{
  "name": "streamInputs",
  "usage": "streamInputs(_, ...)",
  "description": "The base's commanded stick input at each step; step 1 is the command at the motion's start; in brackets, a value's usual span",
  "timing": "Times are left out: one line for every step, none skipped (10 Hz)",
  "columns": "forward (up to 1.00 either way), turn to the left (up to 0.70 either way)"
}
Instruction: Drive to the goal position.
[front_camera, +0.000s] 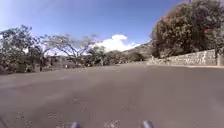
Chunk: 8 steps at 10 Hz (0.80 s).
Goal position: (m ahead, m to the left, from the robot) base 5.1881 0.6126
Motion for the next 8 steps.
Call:
streamInputs(0.50,-0.05)
streamInputs(0.50,0.00)
streamInputs(0.50,0.00)
streamInputs(0.50,-0.50)
streamInputs(0.50,-0.50)
streamInputs(0.50,-0.50)
streamInputs(0.50,0.00)
streamInputs(0.50,0.00)
